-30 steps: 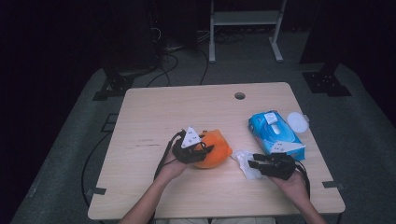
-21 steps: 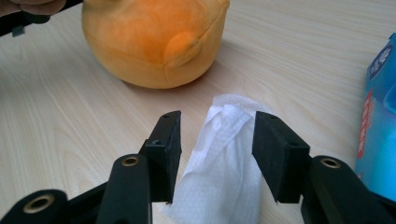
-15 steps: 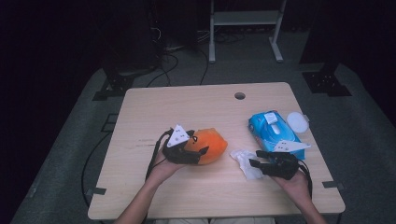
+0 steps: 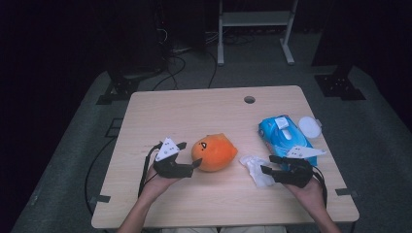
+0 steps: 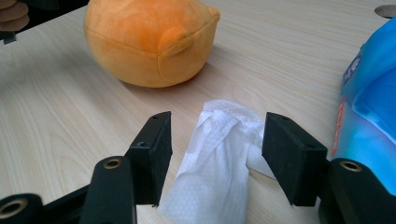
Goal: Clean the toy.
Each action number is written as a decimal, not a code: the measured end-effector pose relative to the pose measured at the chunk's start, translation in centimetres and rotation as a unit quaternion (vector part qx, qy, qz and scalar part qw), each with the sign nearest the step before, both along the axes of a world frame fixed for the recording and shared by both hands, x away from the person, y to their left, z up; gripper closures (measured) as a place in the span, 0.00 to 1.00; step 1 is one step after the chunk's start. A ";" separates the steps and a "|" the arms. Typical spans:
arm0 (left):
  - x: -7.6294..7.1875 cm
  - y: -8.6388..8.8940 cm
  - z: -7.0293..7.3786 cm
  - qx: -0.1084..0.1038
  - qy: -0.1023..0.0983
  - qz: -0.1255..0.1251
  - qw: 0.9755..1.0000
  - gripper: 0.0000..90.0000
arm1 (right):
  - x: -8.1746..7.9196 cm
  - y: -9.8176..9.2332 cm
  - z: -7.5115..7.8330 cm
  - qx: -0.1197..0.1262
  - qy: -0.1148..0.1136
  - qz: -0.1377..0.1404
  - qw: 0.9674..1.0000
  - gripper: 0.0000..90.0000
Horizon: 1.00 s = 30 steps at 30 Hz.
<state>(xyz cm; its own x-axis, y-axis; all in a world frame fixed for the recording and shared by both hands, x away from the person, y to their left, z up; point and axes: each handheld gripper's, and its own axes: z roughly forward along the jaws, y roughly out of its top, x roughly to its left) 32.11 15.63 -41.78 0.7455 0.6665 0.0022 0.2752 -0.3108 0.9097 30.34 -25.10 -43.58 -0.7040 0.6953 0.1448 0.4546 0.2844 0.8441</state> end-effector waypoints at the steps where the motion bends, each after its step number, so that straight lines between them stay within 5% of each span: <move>1: -0.1 0.2 -0.1 0.000 0.002 0.004 1.000 0.19 | 0.0 0.0 0.0 0.000 0.001 -0.001 1.000 0.46; 16: -1.8 3.1 -1.2 0.012 0.025 0.042 0.999 0.18 | -0.4 -0.3 -0.1 -0.009 0.004 -0.010 1.000 0.40; 30: -2.7 4.4 -2.4 -0.016 0.029 0.070 0.997 0.14 | -0.7 0.1 -0.6 -0.008 0.010 -0.004 1.000 0.38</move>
